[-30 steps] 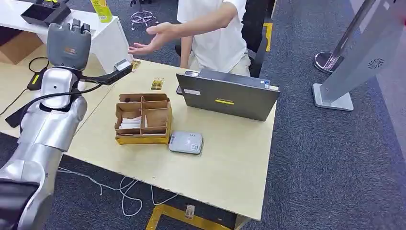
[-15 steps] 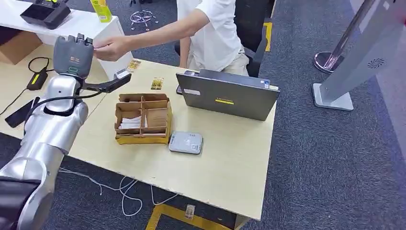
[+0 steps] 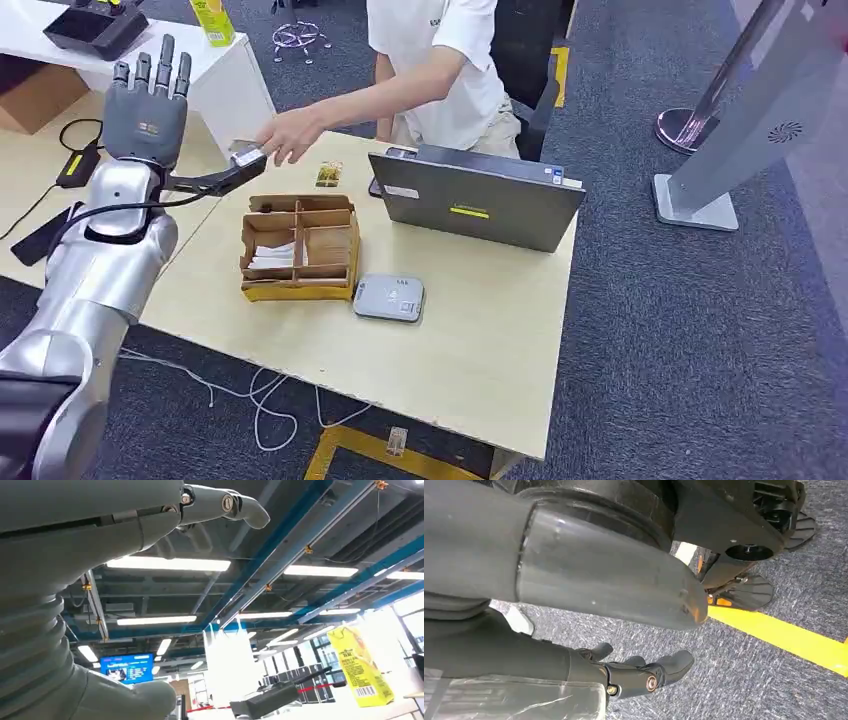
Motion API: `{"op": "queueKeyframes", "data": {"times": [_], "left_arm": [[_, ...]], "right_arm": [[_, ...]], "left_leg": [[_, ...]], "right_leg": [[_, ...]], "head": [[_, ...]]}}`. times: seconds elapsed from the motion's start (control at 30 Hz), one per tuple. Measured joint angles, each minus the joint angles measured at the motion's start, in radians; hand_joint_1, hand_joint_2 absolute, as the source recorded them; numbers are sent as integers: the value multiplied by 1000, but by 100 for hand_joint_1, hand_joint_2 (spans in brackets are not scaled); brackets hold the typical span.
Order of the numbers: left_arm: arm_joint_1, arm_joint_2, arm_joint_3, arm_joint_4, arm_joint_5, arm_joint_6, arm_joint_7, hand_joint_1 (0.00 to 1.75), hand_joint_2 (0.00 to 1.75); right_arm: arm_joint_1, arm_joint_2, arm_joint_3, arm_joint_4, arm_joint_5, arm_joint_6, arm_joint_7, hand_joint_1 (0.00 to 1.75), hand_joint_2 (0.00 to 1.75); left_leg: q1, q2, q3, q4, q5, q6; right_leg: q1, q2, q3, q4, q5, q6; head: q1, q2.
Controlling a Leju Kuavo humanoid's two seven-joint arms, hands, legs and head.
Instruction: Pass the card to the sensor for recognition and then transmit it.
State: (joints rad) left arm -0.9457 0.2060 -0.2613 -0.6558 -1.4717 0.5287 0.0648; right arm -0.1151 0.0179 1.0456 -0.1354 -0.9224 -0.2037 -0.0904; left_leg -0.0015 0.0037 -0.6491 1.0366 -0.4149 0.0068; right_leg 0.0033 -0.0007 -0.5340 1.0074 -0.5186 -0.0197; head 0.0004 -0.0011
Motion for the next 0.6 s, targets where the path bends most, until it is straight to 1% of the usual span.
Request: {"op": "queueKeyframes", "data": {"times": [0.07,0.1,0.13,0.2,0.27,0.3,0.33,0.37,0.4,0.43,0.5,0.57,0.6], "left_arm": [[4,0,2,0,26,0,-18,0,175],[11,1,7,-2,63,-5,-44,0,175],[28,2,20,-16,136,-23,-89,0,175],[86,11,64,-76,327,-86,-178,0,175],[167,44,118,-158,540,-172,-252,0,175],[213,68,159,-200,675,-222,-281,0,175],[259,97,204,-234,798,-291,-320,0,175],[311,121,260,-263,906,-338,-354,0,175],[354,156,329,-291,994,-380,-392,0,175],[391,183,388,-310,1064,-412,-416,0,175],[442,221,500,-328,1176,-465,-441,0,175],[478,250,587,-330,1265,-526,-463,0,175],[520,274,623,-330,1299,-553,-472,0,175]], "right_arm": [[0,0,0,0,-5,-1,0,0,0],[0,0,0,0,-12,-2,-1,0,0],[0,0,0,0,-22,-3,-1,0,0],[1,0,0,0,-37,-5,-1,0,0],[5,0,0,0,-47,-8,-1,0,0],[7,0,0,1,-56,-9,-3,0,0],[11,0,0,1,-60,-12,-7,0,0],[14,0,0,1,-65,-14,-10,0,0],[17,0,0,1,-69,-14,-13,0,0],[20,0,0,1,-74,-16,-16,0,0],[23,-2,0,2,-74,-18,-18,0,0],[21,-3,0,2,-76,-19,-20,0,0],[19,-4,0,2,-78,-19,-21,0,0]], "left_leg": [[0,0,0,0,0,0],[0,0,0,0,0,0],[0,0,0,0,0,0],[-1,2,0,0,0,0],[-1,6,1,-1,-1,0],[-1,9,1,-2,-2,0],[-1,12,1,-2,-2,0],[-1,15,2,-3,-3,-2],[0,17,2,-3,-3,-2],[0,17,1,-3,-4,-3],[1,16,0,-3,-4,-3],[1,10,-2,-5,-4,-4],[1,10,1,-6,-6,-7]], "right_leg": [[0,0,0,0,0,0],[0,0,0,0,0,0],[0,0,1,0,0,0],[0,3,0,0,0,0],[0,8,0,0,0,0],[0,10,-1,0,0,0],[0,12,-1,0,0,0],[0,16,-3,0,0,-1],[0,18,-4,1,0,-1],[0,18,-5,1,-1,-1],[1,15,-6,1,-3,-4],[2,9,-2,1,-5,-4],[3,10,-2,1,-6,-6]], "head": [[0,0],[0,0],[0,0],[0,0],[0,0],[0,0],[1,0],[1,0],[-1,0],[-2,0],[-2,0],[0,0],[4,0]]}}
